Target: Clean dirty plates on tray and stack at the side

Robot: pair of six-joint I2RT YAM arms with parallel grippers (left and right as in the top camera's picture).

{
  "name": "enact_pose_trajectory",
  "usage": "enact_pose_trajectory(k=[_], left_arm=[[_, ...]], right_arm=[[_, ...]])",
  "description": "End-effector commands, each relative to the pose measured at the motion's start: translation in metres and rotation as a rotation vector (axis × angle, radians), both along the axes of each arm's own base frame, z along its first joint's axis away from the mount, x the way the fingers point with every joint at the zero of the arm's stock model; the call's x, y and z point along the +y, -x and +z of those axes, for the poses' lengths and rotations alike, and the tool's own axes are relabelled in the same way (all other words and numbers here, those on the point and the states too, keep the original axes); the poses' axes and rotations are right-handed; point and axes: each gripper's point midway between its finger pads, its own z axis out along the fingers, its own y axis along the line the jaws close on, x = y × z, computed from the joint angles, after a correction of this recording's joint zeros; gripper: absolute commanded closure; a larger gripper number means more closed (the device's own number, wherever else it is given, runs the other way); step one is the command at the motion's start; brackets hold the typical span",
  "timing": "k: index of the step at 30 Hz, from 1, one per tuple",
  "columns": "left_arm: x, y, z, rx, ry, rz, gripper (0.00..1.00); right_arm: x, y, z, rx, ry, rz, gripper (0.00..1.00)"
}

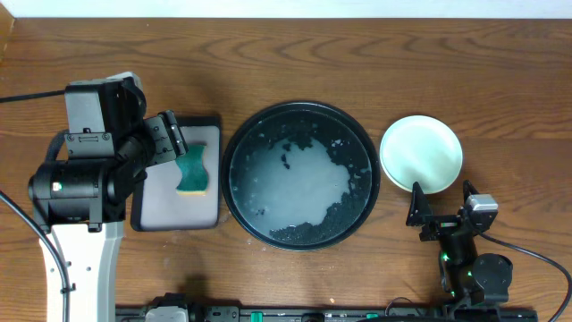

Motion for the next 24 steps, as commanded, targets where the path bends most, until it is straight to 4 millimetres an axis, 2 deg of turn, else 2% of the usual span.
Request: enact_pose_trajectory(k=[1, 18, 24], left_arm=[[0.001, 0.000, 0.002, -0.008, -0.001, 0.000, 0.23], [0.001, 0.006, 0.001, 0.004, -0.008, 0.001, 0.23], [0.005, 0.010, 0.010, -0.149, -0.050, -0.006, 0.23]], right_arm=[[0.005, 0.001, -0.001, -0.003, 0.010, 0.022, 0.01], [0.005, 0.001, -0.001, -0.003, 0.010, 0.022, 0.01], [0.005, 0.001, -0.001, -0.003, 0.011, 0.022, 0.01]])
